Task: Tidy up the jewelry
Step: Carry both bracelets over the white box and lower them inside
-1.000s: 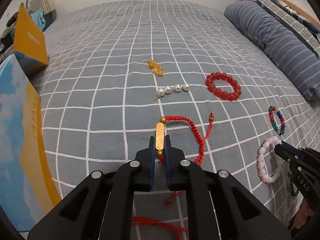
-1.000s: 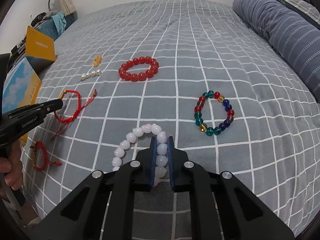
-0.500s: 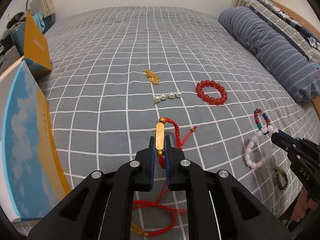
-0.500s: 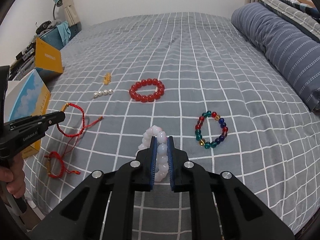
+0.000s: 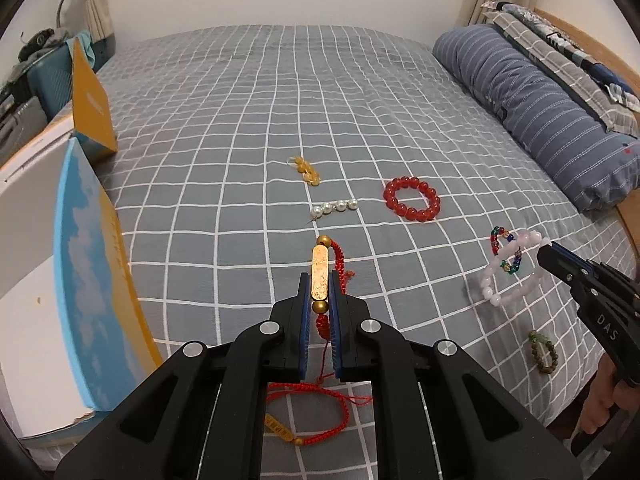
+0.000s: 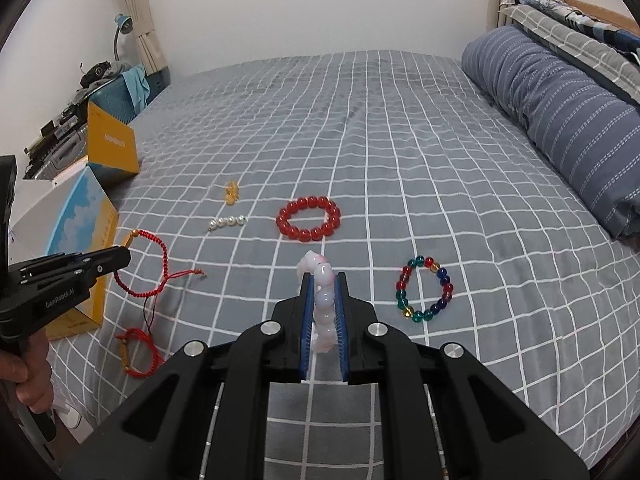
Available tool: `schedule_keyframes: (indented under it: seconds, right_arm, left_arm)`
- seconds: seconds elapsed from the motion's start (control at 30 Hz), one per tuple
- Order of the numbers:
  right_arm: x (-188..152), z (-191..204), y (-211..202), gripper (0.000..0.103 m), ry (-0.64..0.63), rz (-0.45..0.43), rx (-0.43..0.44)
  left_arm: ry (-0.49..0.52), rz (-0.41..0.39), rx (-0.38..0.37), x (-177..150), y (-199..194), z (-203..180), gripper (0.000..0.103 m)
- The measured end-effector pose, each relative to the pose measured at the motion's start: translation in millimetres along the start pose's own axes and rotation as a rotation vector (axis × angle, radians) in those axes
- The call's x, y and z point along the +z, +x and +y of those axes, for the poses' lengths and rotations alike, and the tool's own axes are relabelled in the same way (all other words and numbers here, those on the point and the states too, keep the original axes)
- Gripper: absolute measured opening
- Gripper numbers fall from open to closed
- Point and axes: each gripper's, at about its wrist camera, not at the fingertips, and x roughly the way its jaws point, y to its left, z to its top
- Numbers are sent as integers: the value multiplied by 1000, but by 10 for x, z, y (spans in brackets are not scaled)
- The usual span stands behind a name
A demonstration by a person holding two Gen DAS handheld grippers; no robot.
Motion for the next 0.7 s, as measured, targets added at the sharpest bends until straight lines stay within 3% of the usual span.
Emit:
schedule_keyframes:
  seconds: [0.7]
  right_arm:
    - [540, 430, -152, 10, -47, -53, 38]
  left_arm:
    - [-23, -92, 45, 292, -611, 268, 8]
